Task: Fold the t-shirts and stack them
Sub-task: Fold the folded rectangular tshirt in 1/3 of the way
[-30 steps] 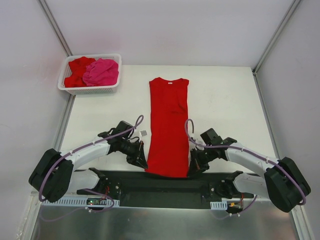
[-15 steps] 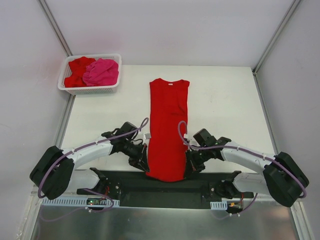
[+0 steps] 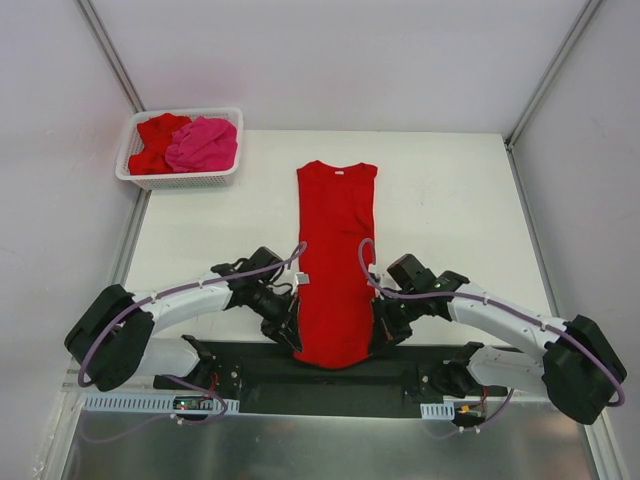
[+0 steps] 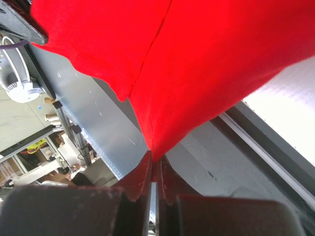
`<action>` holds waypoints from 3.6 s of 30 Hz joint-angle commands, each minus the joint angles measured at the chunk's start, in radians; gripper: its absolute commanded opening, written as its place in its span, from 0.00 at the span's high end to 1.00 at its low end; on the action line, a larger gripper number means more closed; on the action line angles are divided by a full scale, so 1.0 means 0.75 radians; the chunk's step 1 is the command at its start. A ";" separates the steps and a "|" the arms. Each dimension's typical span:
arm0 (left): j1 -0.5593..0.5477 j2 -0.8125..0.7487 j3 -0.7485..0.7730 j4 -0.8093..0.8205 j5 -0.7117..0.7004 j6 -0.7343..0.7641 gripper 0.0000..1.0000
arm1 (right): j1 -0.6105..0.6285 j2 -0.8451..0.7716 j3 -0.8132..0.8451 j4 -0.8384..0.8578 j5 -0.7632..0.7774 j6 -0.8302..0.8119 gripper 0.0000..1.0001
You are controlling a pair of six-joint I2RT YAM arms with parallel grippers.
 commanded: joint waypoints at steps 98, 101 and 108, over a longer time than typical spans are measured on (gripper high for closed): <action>0.131 0.419 1.133 -0.668 -0.799 0.564 1.00 | -0.088 0.364 0.892 -0.355 0.870 -0.426 0.99; 0.133 0.428 1.143 -0.668 -0.814 0.571 1.00 | -0.093 0.358 0.892 -0.355 0.887 -0.426 0.99; 0.135 0.438 1.166 -0.668 -0.865 0.579 1.00 | -0.095 0.348 0.903 -0.353 0.950 -0.428 0.99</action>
